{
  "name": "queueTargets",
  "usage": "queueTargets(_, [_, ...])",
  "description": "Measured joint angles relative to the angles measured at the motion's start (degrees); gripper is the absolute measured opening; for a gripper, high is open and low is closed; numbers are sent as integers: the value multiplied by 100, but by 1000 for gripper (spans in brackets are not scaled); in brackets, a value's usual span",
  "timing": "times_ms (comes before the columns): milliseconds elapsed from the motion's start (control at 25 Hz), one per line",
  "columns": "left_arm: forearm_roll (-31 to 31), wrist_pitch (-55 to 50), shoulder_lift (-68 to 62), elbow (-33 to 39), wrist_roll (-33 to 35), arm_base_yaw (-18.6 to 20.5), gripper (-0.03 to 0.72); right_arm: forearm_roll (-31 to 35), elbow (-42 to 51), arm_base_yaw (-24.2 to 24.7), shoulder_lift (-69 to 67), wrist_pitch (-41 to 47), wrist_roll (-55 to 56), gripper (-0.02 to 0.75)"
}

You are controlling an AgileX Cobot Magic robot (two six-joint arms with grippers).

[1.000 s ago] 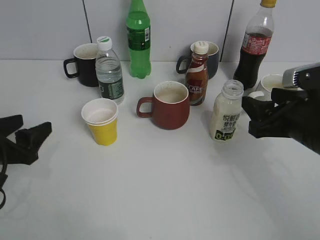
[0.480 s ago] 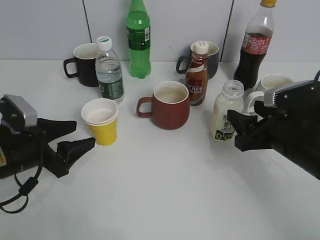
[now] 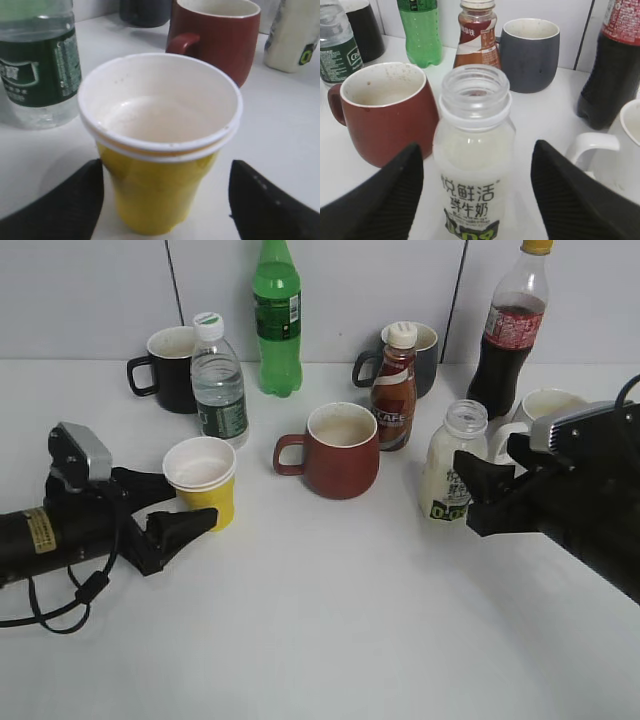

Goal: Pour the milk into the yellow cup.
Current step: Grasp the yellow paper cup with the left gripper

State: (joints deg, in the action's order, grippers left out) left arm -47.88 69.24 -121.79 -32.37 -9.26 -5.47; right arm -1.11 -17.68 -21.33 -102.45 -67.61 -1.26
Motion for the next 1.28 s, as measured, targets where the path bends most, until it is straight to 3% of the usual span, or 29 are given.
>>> queueTargets(200, [-244, 0, -353, -442, -264, -19, 599, 21, 0, 0, 0, -4, 0, 504])
queueTargets(480, [-4, -170, -531, -1167, -359, -587, 599, 38, 0, 0, 0, -4, 0, 504])
queueTargets(640, [416, -249, -531, -1211, -359, -672, 578, 38, 0, 0, 0, -4, 0, 504])
queueTargets(1000, [512, -301, -540, -1217, -361, -672, 520, 44, 0, 0, 0, -66, 7, 504])
queueTargets(1280, [507, -454, -566, -1217, -361, -672, 628, 73, 0, 0, 0, -145, 7, 504])
